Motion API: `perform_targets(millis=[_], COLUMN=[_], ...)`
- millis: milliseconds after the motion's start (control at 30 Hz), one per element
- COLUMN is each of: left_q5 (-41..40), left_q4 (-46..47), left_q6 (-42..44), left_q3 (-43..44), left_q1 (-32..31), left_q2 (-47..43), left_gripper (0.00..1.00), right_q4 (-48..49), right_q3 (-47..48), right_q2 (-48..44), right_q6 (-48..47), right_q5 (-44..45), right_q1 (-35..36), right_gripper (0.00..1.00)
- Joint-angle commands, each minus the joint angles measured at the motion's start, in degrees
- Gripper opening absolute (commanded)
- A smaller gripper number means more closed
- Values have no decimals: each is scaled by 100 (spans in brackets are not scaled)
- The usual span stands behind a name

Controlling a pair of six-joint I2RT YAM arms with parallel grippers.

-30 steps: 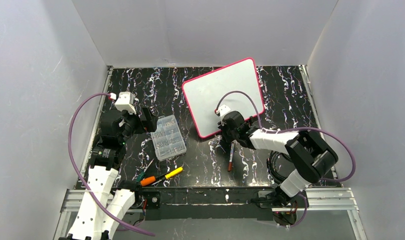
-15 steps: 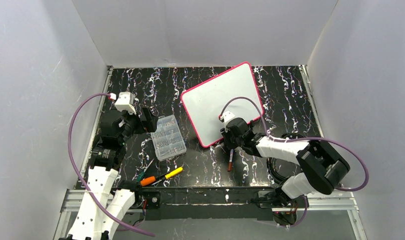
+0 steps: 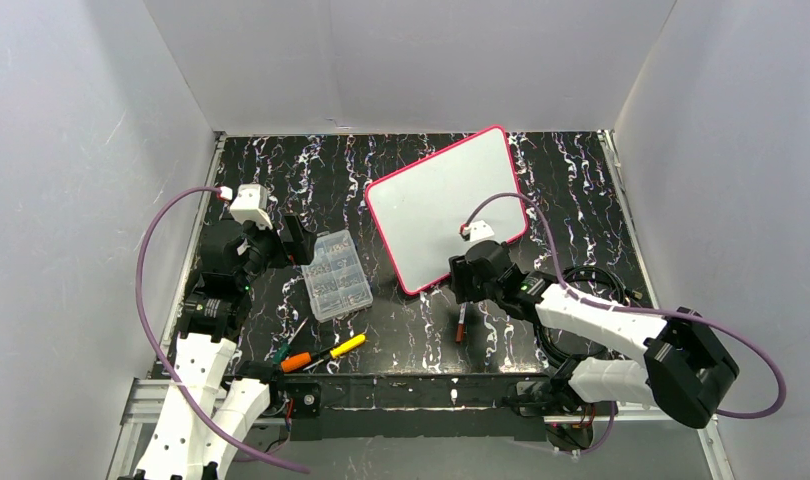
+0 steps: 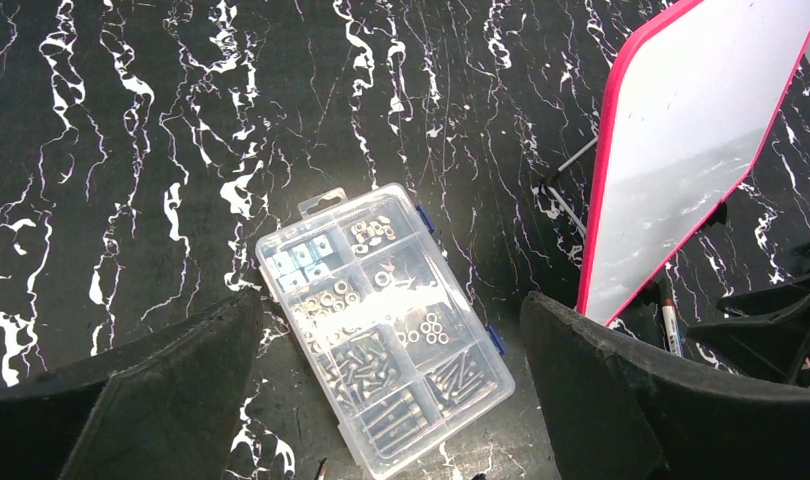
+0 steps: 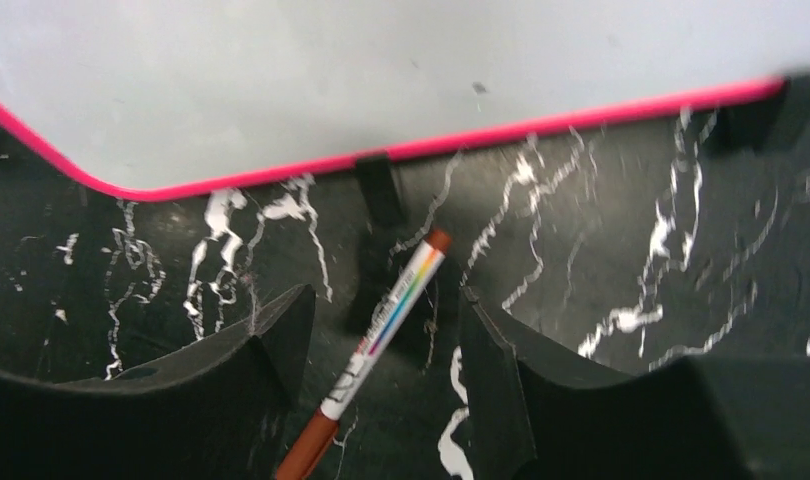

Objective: Write a sentence on the whiteboard
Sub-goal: Adjust the whiteboard at the center of the board, then open the whiteboard marker at the center of the board.

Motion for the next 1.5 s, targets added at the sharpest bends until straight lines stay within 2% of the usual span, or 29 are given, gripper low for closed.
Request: perform_targets(millis=[0,233,500,733,1033,1200,1267,1367,1467], left_q5=[159,144,186,275,249,475,609,892,944], left_q4=[-36,-45,-38,-36,-62,-84,-101,-210,-323], left_q6=[31,23,36,81,110,221,280,347,284], left_q3=[5,6,-7,-4,6,15,-1,15,17], left_q1=[-38,-38,-49,-82,-99,-121,-214,-469,-1026], left_q2=[-33,6,6,15,6,41,57,131,129], left_gripper=[99,99,99,99,99,99,95,91,88], right_q4=[-1101,-1548,-1335,-1773,-1890,-1593,-1363,-1301,-1317], right_q3=[172,380,656,1014,1028,689,529,490,437], right_q2=[-129,190,728,1240,1533,1446,1402,1356,1109], right_q6=[1302,2126,2327,2633,2962,3301,3389,3483,3545], right_q5=[704,961,959,1337,1476,1579,1479,1380,1379], right_q1=[86,296,448,602,611,613,613,613,613], right_gripper=[62,60,57,44,41,33,30,19,7])
